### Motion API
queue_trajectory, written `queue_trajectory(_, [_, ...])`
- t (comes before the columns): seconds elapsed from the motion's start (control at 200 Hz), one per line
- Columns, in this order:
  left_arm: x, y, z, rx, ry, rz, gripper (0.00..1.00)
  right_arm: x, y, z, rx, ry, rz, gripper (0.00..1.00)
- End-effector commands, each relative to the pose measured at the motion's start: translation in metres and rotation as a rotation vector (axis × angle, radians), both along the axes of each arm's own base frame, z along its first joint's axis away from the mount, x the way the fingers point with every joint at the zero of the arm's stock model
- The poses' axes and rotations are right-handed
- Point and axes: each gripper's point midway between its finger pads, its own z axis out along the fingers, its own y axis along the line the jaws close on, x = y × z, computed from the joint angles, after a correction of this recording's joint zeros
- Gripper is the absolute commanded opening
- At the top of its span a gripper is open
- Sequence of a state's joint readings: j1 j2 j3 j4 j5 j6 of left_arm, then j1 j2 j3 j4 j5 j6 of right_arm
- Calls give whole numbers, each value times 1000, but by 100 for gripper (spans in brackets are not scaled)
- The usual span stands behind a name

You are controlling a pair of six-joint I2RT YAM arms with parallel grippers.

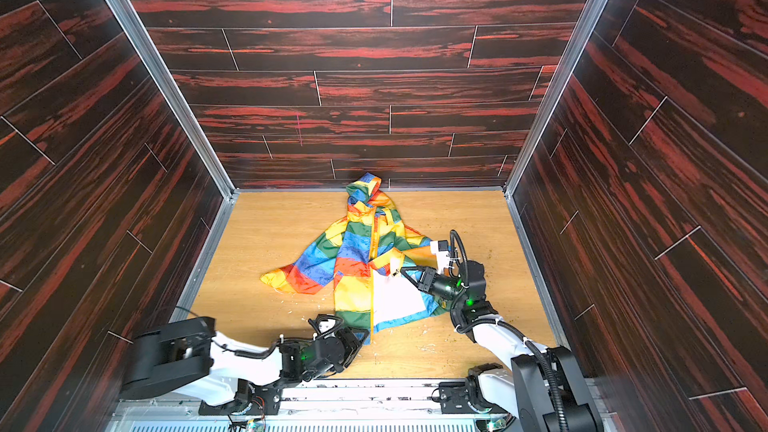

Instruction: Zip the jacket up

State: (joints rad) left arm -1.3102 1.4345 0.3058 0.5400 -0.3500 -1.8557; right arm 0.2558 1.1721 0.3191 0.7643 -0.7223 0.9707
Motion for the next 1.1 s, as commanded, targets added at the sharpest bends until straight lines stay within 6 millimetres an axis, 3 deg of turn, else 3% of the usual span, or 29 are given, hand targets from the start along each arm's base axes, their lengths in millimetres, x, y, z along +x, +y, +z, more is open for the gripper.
queue_trajectory(0.0, [-1,24,-15,132,30,48,59,0,-1,8,15,-30,1,0])
queue_trajectory(0.185, [2,24,-25,137,36,72,59,-2,-1,9,18,-31,4,0])
queue_trajectory(0.416, [12,32,-24,198,-20,112,58,-2,-1,9,18,-32,4,0])
queue_trajectory(0.832, [21,19,-39,188,-4,94,49,-4,-2,4,22,-10,4,0])
queue_trajectory(0.952, [21,15,-45,178,16,83,38,-3,-1,3,20,-9,3,0])
queue_trajectory(1.092, [19,14,-48,159,37,75,18,-2,-2,9,29,-35,1,0])
